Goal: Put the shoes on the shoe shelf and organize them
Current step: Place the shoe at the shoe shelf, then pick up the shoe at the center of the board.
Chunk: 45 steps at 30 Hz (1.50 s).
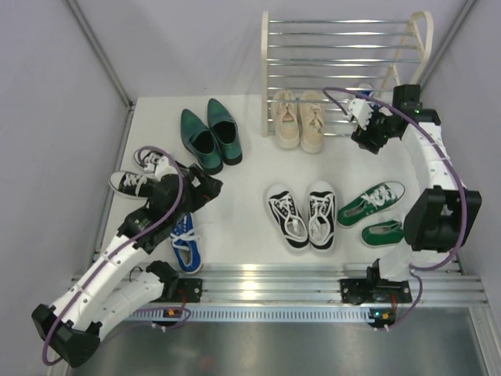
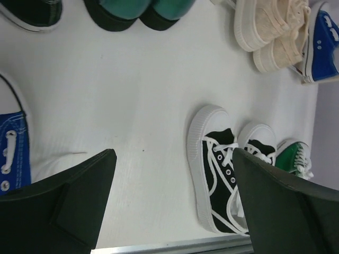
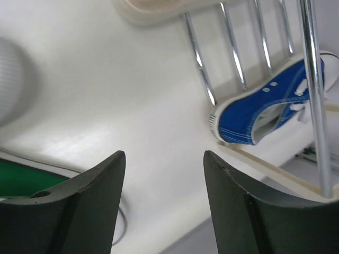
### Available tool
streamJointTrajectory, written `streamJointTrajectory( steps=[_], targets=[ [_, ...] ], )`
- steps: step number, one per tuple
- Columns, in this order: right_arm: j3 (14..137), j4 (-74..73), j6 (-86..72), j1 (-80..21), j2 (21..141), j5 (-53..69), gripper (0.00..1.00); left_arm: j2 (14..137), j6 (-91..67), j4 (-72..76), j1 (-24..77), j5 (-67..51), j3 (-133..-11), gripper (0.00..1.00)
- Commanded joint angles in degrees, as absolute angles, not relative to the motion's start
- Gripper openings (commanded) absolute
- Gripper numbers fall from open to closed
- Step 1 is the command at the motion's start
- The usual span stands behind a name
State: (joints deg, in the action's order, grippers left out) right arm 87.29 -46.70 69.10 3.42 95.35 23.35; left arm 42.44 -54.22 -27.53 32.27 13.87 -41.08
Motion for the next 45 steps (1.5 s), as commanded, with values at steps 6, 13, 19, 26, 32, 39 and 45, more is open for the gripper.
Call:
streamJointTrajectory(
  steps=[6, 13, 19, 26, 32, 39, 45],
  targets=[
    [84.12, -59.59, 42.23, -2.18, 82.89, 43.41, 0.59, 47.0, -61.42, -52.09, 31.82, 34.07, -52.81, 0.93],
    [71.91, -51.17, 32.88, -15.1, 77.08, 45.09, 0.59, 56.42, -67.59, -68.55, 30.68, 37.28, -58.97, 0.93],
    [70.32, -50.27, 31.55, -16.08, 77.08, 45.7, 0.59, 62.57, -72.14, -74.86, 29.36, 33.4, -57.22, 0.94],
    [67.86, -48.52, 30.59, -16.08, 75.85, 45.35, 0.59, 71.27, -75.41, -76.29, 28.56, 25.32, -52.22, 0.91],
    [66.71, -48.16, 30.5, -16.08, 74.71, 44.91, 0.59, 71.19, -74.45, -64.99, 28.39, 19.08, -45.45, 0.73],
    [68.11, -51.15, 32.86, -16.08, 74.44, 45.17, 0.59, 68.39, -69.36, -54.5, 28.21, 11.52, -41.22, 0.06],
    [69.26, -58.35, 39.46, -18.8, 73.57, 50.88, 0.59, 60.13, -58.37, -43.96, 28.56, 0.37, -50.7, 0.0]
  ],
)
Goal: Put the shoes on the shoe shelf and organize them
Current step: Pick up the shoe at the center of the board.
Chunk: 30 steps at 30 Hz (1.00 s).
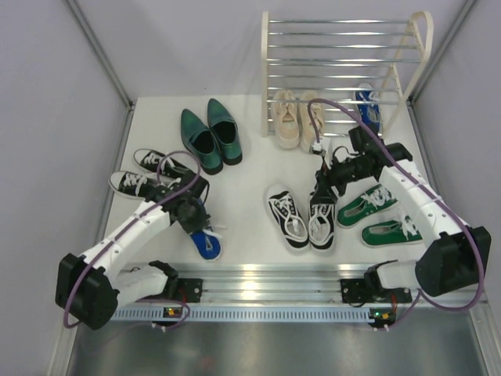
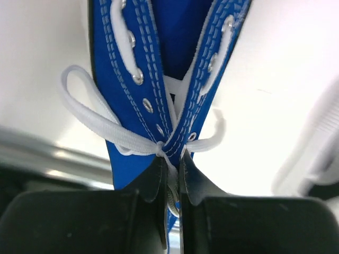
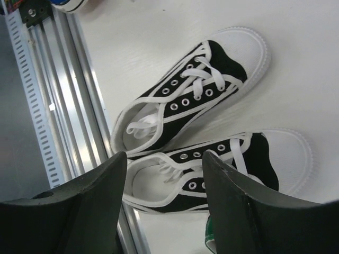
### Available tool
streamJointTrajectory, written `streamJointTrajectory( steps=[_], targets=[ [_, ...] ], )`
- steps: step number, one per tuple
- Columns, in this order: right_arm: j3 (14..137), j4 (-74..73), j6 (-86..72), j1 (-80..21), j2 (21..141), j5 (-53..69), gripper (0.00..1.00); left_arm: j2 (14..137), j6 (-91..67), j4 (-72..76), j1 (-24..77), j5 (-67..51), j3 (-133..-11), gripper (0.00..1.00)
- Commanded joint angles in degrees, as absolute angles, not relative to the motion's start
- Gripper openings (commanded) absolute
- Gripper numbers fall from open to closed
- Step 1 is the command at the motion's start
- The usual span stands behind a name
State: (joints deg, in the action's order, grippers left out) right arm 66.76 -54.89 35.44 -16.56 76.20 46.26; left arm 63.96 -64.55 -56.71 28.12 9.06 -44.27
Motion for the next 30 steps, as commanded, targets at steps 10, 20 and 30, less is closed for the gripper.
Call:
streamJointTrajectory(
  steps=[10, 20, 30],
  targets=[
    [75.76, -49.42, 10.33, -23.12, 77.69, 57.57, 0.7, 62.22, -56.87, -2.3, 34.36, -17.14, -52.29, 0.0],
    [74.09, -30.94, -18.98, -22.85, 74.01, 34.05, 0.99, 75.76, -56.51, 5.53, 41.83, -18.19, -61.43, 0.0],
    [71.9, -26.9, -26.71, -23.03, 77.07, 25.83, 0.97, 79.01, -57.83, 10.72, 44.47, -21.97, -63.54, 0.0]
  ],
)
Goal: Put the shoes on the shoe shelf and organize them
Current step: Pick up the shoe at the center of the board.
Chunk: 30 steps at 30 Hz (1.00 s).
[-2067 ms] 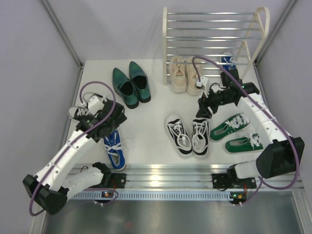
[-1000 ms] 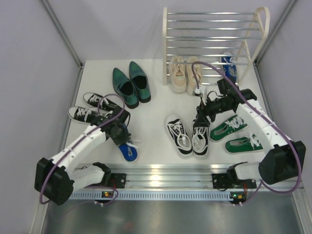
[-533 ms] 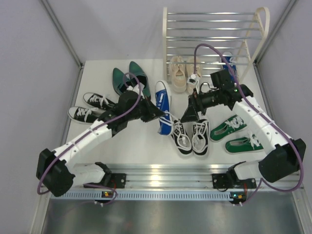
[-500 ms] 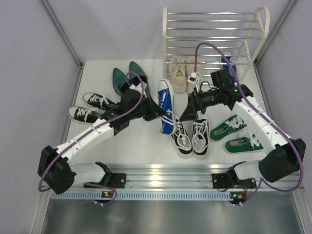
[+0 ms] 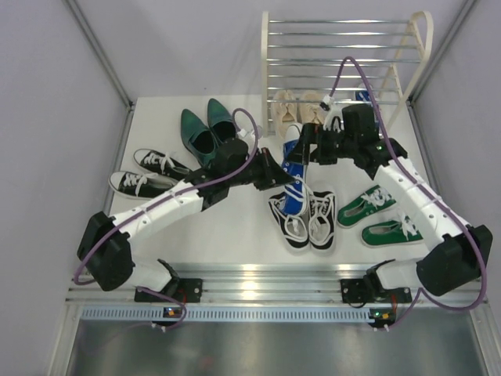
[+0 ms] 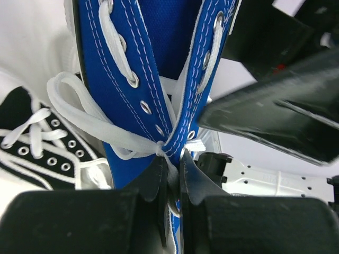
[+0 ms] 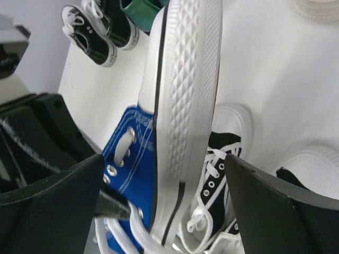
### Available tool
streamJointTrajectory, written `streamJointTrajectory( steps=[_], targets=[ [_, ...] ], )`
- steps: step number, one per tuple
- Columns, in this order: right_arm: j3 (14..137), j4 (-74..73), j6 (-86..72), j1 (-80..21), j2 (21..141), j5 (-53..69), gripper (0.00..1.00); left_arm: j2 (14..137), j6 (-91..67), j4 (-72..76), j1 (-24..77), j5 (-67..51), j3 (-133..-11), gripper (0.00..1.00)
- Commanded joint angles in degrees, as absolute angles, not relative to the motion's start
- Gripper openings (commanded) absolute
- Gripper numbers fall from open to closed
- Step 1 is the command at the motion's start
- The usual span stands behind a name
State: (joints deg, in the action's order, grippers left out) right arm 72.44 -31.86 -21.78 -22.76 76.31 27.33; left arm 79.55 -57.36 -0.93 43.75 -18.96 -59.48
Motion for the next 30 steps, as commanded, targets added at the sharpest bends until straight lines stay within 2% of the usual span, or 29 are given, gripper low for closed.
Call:
streamJointTrajectory(
  steps=[1, 2, 3, 5, 6, 8, 9, 10, 11, 13, 19, 21, 23, 25, 30],
  targets=[
    [71.89, -26.37, -28.28, -23.11, 78.21, 26.62, 0.93, 79.27, -57.83, 10.81, 44.65, -22.06, -63.72, 0.0],
    [72.33, -25.85, -28.91, -23.12, 78.74, 27.67, 0.88, 79.45, -57.83, 10.98, 44.91, -22.32, -64.16, 0.0],
    [72.42, -24.01, -29.44, -22.85, 79.27, 31.43, 0.73, 79.63, -57.75, 11.25, 44.91, -22.85, -64.07, 0.0],
    [71.99, -21.37, -31.19, -21.54, 80.33, 35.93, 0.51, 79.37, -57.48, 12.91, 44.91, -23.03, -63.03, 0.0],
    [71.9, -19.62, -31.46, -21.1, 80.59, 40.21, 0.29, 79.19, -57.39, 14.57, 44.91, -23.46, -62.15, 0.0],
    [72.85, -19.86, -28.67, -19.69, 81.3, 43.67, 0.11, 77.61, -57.48, 17.56, 44.82, -23.9, -60.04, 0.19],
    [73.38, -20.56, -27.0, -18.38, 81.47, 46.55, 0.01, 76.91, -57.65, 20.1, 44.74, -23.91, -57.77, 0.33],
    [73.82, -21.96, -22.72, -17.67, 81.82, 48.41, 0.0, 75.16, -57.48, 20.3, 44.56, -23.47, -56.96, 0.56],
    [73.92, -22.23, -20.85, -15.84, 81.74, 50.78, 0.0, 73.84, -57.05, 20.22, 44.21, -22.94, -56.0, 0.84],
    [73.83, -23.02, -15.77, -13.9, 82.09, 59.47, 0.0, 69.54, -54.15, 20.3, 43.86, -20.58, -52.92, 0.96],
    [72.6, -33.73, 1.88, -12.92, 82.97, 75.22, 0.0, 58.1, -42.9, 16.43, 42.45, -14.42, -47.12, 0.98],
    [73.82, -43.99, 8.84, -14.85, 83.32, 77.24, 0.0, 57.05, -41.22, 16.87, 42.1, -15.02, -45.88, 0.98],
    [77.06, -56.78, 22.37, -17.91, 84.55, 76.99, 0.0, 57.48, -40.52, 19.93, 41.57, -18.08, -45.53, 0.98],
    [78.48, -60.89, 29.32, -20.03, 85.51, 77.08, 0.0, 59.41, -40.87, 22.48, 41.57, -20.47, -45.79, 0.98],
    [79.45, -61.51, 29.79, -21.97, 85.34, 78.4, 0.0, 64.85, -42.01, 25.66, 41.66, -28.81, -48.51, 0.95]
  ],
)
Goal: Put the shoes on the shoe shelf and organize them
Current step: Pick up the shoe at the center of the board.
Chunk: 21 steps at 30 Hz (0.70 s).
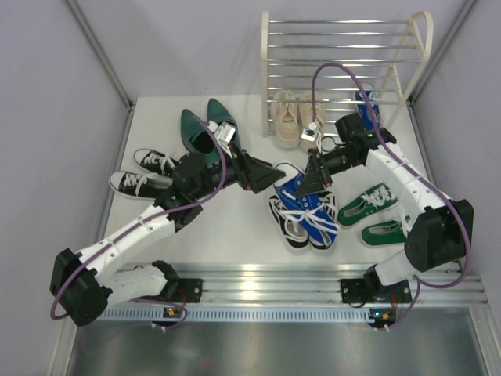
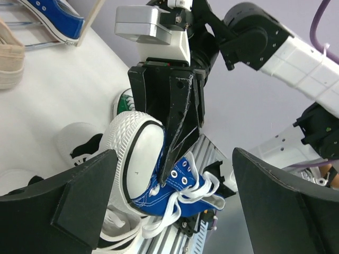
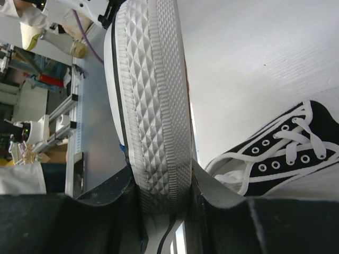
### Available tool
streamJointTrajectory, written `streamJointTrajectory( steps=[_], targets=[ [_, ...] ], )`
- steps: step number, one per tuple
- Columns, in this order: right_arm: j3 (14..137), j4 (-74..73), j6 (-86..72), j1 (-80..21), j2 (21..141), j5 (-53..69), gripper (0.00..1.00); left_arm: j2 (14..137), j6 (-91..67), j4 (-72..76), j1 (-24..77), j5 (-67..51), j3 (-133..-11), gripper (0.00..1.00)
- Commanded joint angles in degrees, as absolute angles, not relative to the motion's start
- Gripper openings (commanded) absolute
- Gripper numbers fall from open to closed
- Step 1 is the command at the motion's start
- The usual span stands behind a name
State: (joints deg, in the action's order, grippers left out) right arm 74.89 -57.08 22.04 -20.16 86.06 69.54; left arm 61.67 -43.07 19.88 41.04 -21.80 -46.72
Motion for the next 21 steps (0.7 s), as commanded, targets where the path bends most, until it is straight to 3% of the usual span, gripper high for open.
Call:
streamJointTrajectory(
  steps=[1, 6, 21],
  targets=[
    [80.24, -62.13, 30.93, -22.06, 85.69, 78.66, 0.0, 65.3, -42.1, 25.75, 41.57, -29.61, -48.78, 0.94],
    [81.38, -63.63, 32.52, -22.06, 86.31, 80.06, 0.0, 66.09, -42.19, 26.02, 41.57, -32.34, -48.87, 0.89],
    [82.18, -66.97, 36.12, -22.94, 85.52, 84.02, 0.0, 65.3, -35.51, 19.52, 41.57, -28.04, -44.65, 0.92]
  ],
)
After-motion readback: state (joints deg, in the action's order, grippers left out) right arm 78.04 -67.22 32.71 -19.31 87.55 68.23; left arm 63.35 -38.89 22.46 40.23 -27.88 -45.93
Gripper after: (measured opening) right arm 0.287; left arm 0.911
